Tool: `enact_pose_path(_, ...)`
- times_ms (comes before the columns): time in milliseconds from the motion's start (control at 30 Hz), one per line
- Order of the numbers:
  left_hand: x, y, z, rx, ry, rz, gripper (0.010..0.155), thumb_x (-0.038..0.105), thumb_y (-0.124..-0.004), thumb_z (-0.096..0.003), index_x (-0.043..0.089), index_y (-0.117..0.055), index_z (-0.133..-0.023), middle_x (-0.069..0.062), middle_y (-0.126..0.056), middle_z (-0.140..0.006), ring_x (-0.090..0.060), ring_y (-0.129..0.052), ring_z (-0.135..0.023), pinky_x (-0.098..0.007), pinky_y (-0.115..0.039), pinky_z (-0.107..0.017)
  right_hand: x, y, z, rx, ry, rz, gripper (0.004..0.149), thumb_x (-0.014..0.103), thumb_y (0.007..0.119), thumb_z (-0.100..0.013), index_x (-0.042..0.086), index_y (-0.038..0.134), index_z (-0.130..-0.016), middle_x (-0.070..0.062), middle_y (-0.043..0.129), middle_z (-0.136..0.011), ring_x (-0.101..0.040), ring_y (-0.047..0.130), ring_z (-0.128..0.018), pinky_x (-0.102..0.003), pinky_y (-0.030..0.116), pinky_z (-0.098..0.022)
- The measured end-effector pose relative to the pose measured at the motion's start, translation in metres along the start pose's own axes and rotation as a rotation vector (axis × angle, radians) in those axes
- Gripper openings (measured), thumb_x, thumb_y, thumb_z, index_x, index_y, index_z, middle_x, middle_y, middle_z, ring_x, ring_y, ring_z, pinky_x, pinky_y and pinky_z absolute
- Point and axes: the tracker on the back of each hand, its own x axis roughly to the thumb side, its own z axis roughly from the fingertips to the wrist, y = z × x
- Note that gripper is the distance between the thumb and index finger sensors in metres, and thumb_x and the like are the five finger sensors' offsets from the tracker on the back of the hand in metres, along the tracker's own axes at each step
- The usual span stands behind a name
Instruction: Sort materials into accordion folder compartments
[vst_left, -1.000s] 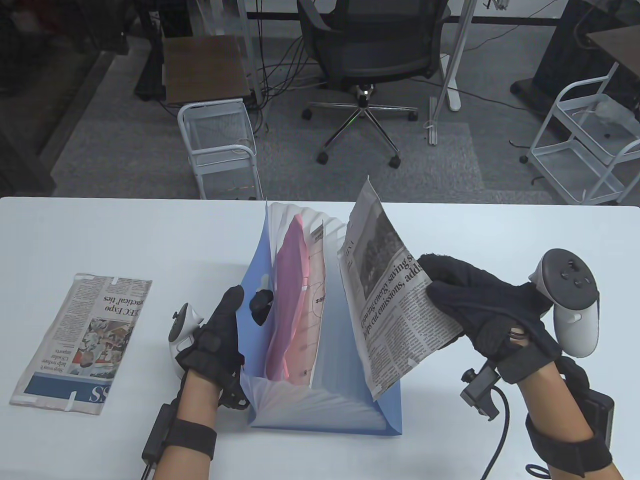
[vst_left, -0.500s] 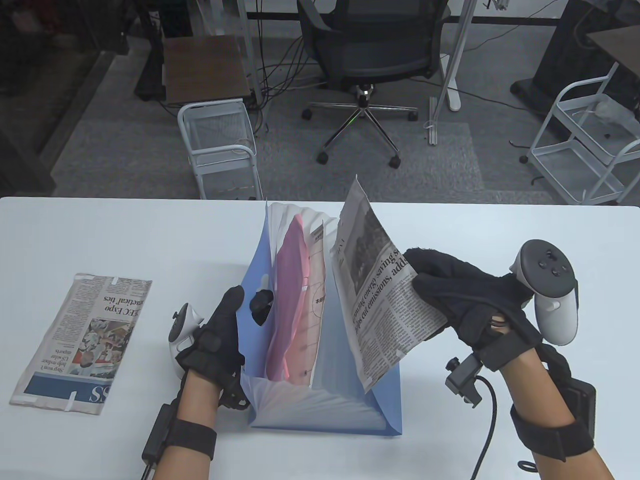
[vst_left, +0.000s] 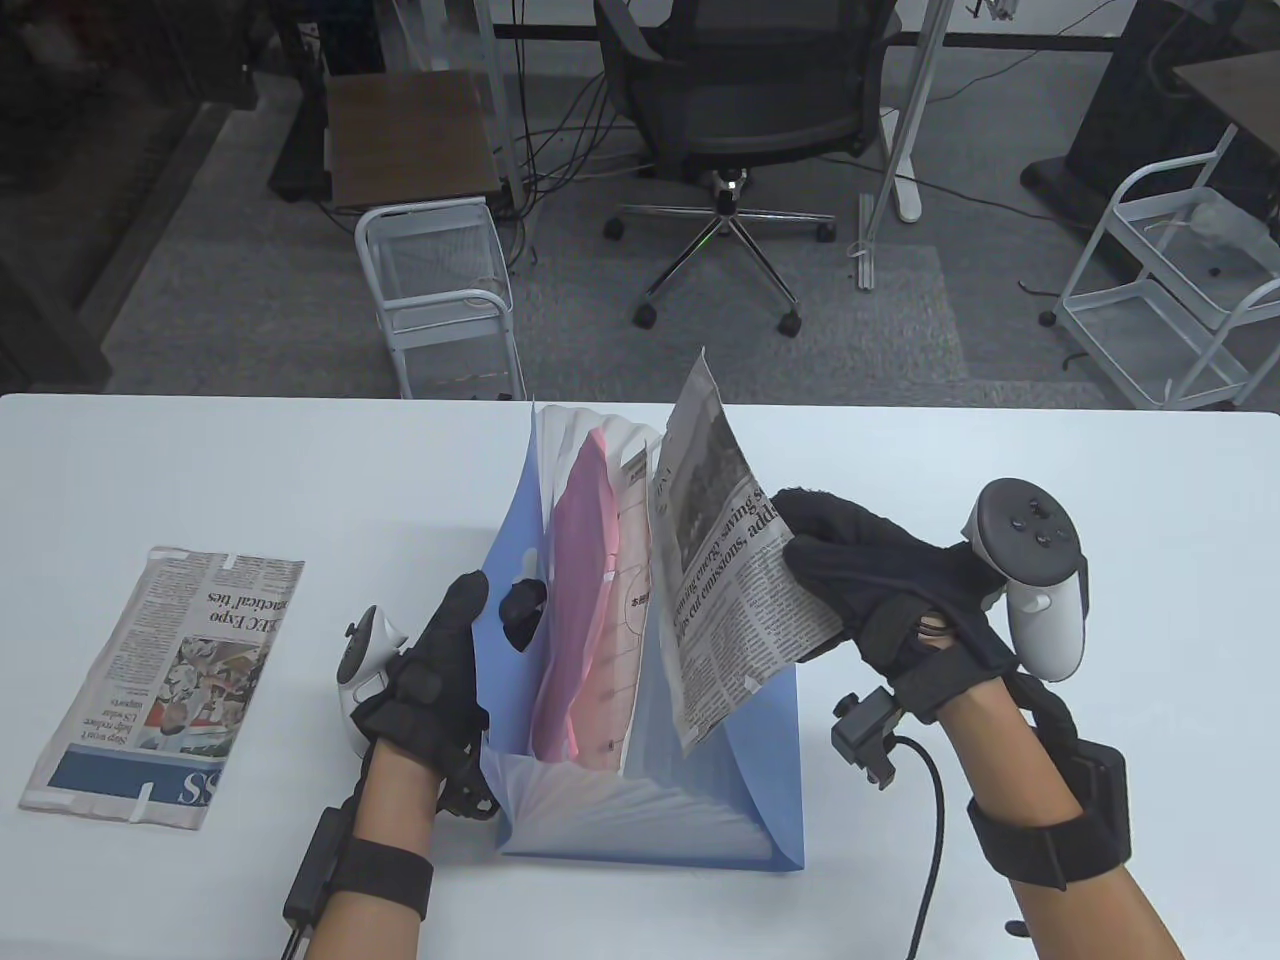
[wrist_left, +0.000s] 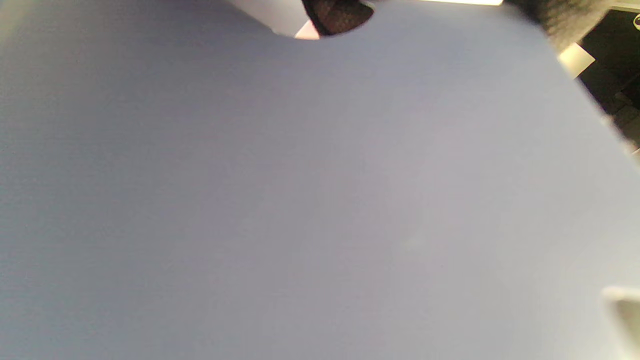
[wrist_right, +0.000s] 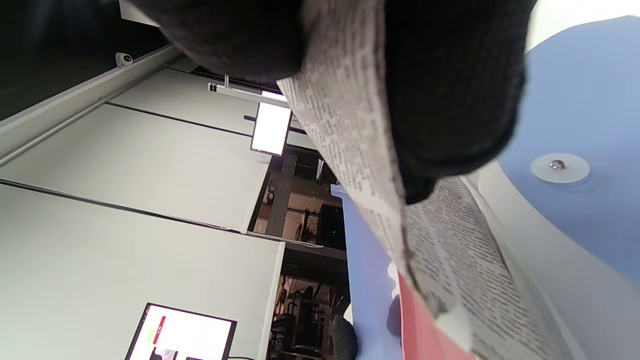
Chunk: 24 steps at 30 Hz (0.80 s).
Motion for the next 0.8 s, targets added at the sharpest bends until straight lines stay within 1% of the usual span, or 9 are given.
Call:
enact_pose_path(100,0.0,0.0,0.0,0.0,0.0,0.0,0.075,0.072,-0.06,-0.0649,0.009,-0.056,-0.104,-0.034,0.005,-0.119,-0.062,0.007,-0.098,-0.071,-0.015,-0.061,-0.004,0.005,-0.002,0.008,0.007,0.0,0.049,0.023,0.079,-0.059,0.007,0.063,-0.103,-0.019,0.089,-0.088,-0.036,0.11,-0.047,-0.035,0.099,-0.025)
enact_pose_path(233,0.0,0.0,0.0,0.002,0.0,0.002,0.075,0.072,-0.06,-0.065,0.008,-0.056,-0.104,-0.034,0.005,-0.119,-0.062,0.007,-0.098,-0.071,-0.015,-0.061,-0.01,0.014,0.001,-0.013,0.023,0.012,0.05,0.024,0.079,-0.059,0.006,0.062,-0.103,-0.019,0.089,-0.088,-0.036,0.11,-0.047,-0.035,0.1,-0.026)
enact_pose_path(300,0.0,0.0,0.0,0.003,0.0,0.002,0.075,0.072,-0.06,-0.0649,0.009,-0.056,-0.104,-0.034,0.005,-0.119,-0.062,0.007,-0.098,-0.071,-0.015,-0.061,-0.01,0.018,0.003,-0.013,0.042,0.056,0.051,0.024,0.079,-0.059,0.003,0.062,-0.103,-0.019,0.089,-0.088,-0.037,0.11,-0.049,-0.036,0.1,-0.026)
enact_pose_path(400,0.0,0.0,0.0,0.004,0.0,0.0,0.075,0.072,-0.06,-0.0649,0.009,-0.056,-0.104,-0.034,0.005,-0.119,-0.062,0.007,-0.098,-0.071,-0.015,-0.061,-0.01,0.019,0.004,0.036,0.108,0.173,0.052,0.026,0.08,-0.06,0.001,0.063,-0.101,-0.018,0.089,-0.087,-0.037,0.11,-0.048,-0.036,0.1,-0.025)
enact_pose_path(500,0.0,0.0,0.0,0.005,0.0,-0.001,0.075,0.072,-0.06,-0.065,0.009,-0.056,-0.104,-0.034,0.005,-0.119,-0.062,0.007,-0.098,-0.071,-0.015,-0.061,-0.011,0.02,0.005,0.034,0.15,0.228,0.049,0.028,0.08,-0.06,0.001,0.067,-0.098,-0.017,0.093,-0.082,-0.037,0.111,-0.044,-0.035,0.1,-0.022)
enact_pose_path(567,0.0,0.0,0.0,0.005,0.0,-0.002,0.075,0.072,-0.06,-0.0649,0.009,-0.056,-0.104,-0.034,0.005,-0.119,-0.062,0.007,-0.098,-0.071,-0.015,-0.061,-0.012,0.019,0.005,0.04,0.18,0.29,0.047,0.03,0.08,-0.06,0.003,0.069,-0.096,-0.015,0.095,-0.08,-0.037,0.111,-0.042,-0.034,0.1,-0.02)
enact_pose_path(600,-0.001,0.0,0.0,0.005,0.0,-0.002,0.075,0.072,-0.06,-0.0649,0.009,-0.056,-0.104,-0.034,0.005,-0.119,-0.062,0.007,-0.098,-0.071,-0.015,-0.061,-0.012,0.019,0.004,0.025,0.193,0.323,0.045,0.031,0.081,-0.06,0.004,0.071,-0.095,-0.014,0.096,-0.078,-0.037,0.111,-0.041,-0.034,0.099,-0.019)
enact_pose_path(700,-0.001,0.0,0.0,0.006,0.0,-0.004,0.075,0.072,-0.06,-0.0649,0.009,-0.056,-0.104,-0.034,0.005,-0.119,-0.062,0.007,-0.098,-0.071,-0.015,-0.061,-0.014,0.02,0.004,0.046,0.235,0.408,0.041,0.035,0.081,-0.06,0.01,0.073,-0.092,-0.013,0.099,-0.073,-0.037,0.11,-0.037,-0.033,0.097,-0.018)
enact_pose_path(800,-0.001,-0.001,0.0,0.005,0.001,-0.005,0.075,0.072,-0.06,-0.065,0.009,-0.055,-0.104,-0.034,0.005,-0.119,-0.062,0.007,-0.098,-0.071,-0.015,-0.061,-0.014,0.023,0.004,0.063,0.261,0.51,0.037,0.039,0.081,-0.06,0.016,0.077,-0.089,-0.008,0.1,-0.065,-0.033,0.109,-0.031,-0.03,0.094,-0.015)
